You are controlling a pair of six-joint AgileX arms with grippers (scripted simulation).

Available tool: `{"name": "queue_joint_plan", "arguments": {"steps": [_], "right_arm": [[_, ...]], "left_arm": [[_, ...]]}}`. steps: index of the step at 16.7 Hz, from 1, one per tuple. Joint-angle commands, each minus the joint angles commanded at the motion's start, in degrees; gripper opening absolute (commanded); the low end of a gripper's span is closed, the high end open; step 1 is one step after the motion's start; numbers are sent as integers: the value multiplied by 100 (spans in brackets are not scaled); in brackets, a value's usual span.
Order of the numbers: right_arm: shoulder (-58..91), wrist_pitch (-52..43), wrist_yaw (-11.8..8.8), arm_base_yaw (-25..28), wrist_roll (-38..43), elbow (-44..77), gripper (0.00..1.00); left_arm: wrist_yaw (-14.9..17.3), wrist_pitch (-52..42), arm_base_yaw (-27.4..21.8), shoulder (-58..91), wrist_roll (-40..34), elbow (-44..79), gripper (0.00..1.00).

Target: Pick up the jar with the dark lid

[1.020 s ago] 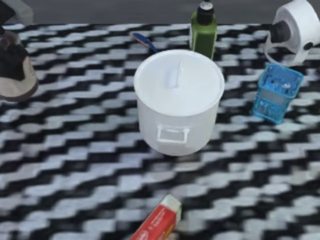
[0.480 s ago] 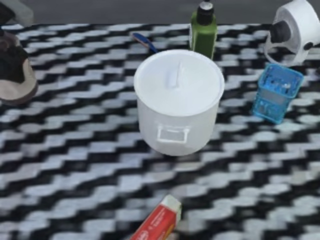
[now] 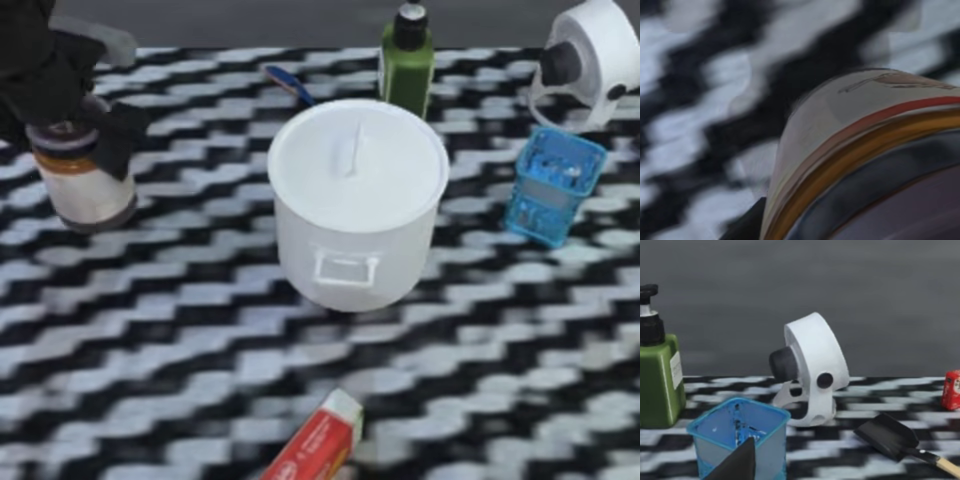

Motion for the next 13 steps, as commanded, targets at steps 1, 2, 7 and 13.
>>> {"name": "queue_joint_plan", "arguments": {"steps": [1, 2, 7, 13], "right_arm": [[0, 0, 0, 0, 0, 0, 100], [0, 0, 0, 0, 0, 0, 100], [0, 0, 0, 0, 0, 0, 100], [0, 0, 0, 0, 0, 0, 100]], "left_arm": [[-83, 100, -157, -11, -517, -121, 0], [-165, 200, -312, -25, -1022, -241, 0], [-518, 686, -950, -165, -2859, -733, 0], [-620, 842, -1117, -231, -3253, -847, 0]]}}
